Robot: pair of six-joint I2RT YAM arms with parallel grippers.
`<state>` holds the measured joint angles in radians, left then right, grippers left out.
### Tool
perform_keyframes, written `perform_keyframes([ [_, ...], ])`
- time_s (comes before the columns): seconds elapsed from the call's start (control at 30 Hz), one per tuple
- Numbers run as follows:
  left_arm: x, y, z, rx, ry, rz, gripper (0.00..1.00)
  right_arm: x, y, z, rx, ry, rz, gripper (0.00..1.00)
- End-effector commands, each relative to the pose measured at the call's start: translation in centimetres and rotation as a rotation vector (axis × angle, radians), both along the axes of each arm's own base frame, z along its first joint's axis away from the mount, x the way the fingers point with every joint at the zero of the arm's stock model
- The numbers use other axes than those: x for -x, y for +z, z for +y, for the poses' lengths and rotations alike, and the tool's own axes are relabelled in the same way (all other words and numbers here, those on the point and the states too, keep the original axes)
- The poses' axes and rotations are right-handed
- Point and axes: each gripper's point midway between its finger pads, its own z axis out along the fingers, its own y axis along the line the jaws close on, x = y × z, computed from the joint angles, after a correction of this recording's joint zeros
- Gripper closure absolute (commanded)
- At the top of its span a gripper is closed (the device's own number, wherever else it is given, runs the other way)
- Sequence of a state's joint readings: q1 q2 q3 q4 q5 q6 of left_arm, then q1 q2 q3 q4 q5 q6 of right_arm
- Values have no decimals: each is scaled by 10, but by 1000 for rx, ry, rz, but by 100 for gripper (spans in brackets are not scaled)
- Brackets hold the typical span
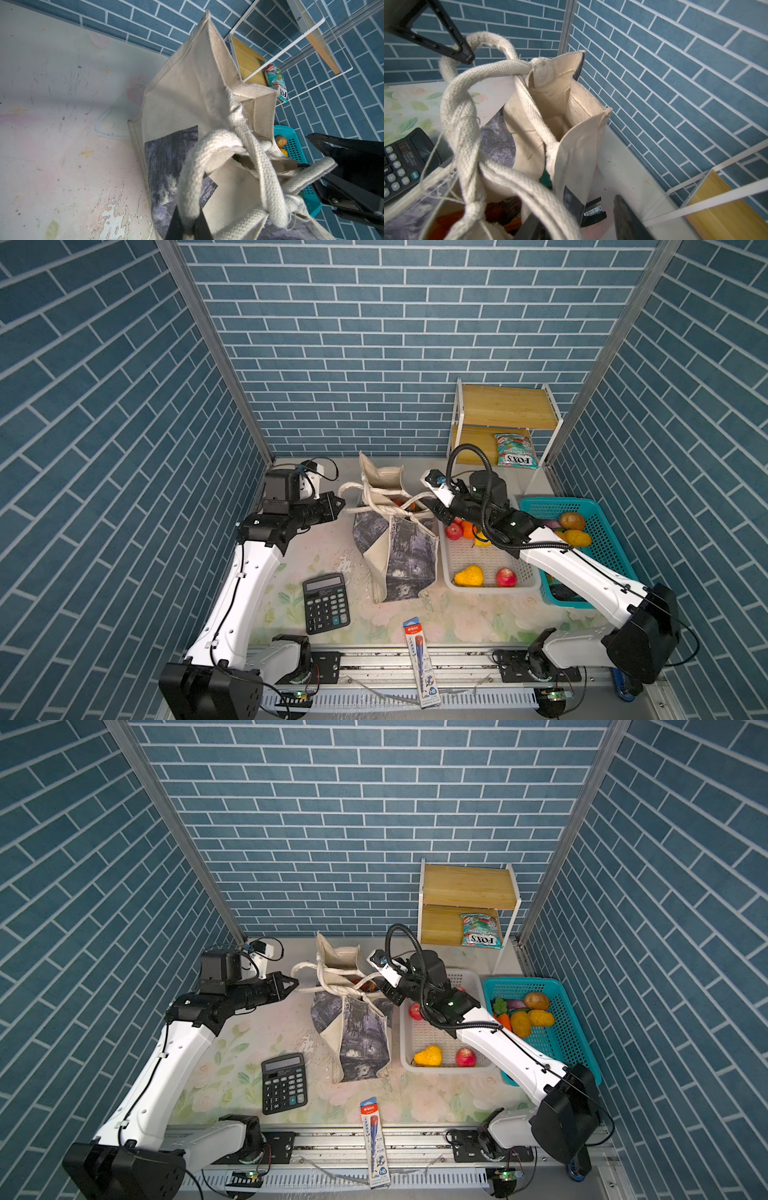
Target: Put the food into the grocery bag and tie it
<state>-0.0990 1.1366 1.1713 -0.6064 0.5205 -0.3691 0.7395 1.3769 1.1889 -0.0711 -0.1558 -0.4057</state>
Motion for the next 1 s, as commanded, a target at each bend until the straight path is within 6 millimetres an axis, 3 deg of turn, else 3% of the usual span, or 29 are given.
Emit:
perform_keyframes([
  [0.0, -6, 11, -3, -4, -12, -50, 100, 6, -14, 6, 187, 66, -68, 49],
  [0.33, -7, 10, -8, -3, -22, -50, 100, 13, -17, 26, 428, 146, -216, 49],
  [0.7, -10, 9, -12, 0, -30, -51, 100, 18, -26, 48, 594, 229, -301, 59],
  [0.77, -10, 9, -12, 1, -29, -50, 100, 19, -26, 51, 600, 238, -310, 67],
  [0.87, -11, 6, -12, -1, -29, -48, 100, 20, -24, 53, 593, 237, -319, 100],
  [0.97, -11, 3, -11, -15, -24, -43, 100, 19, -19, 51, 564, 212, -338, 100],
])
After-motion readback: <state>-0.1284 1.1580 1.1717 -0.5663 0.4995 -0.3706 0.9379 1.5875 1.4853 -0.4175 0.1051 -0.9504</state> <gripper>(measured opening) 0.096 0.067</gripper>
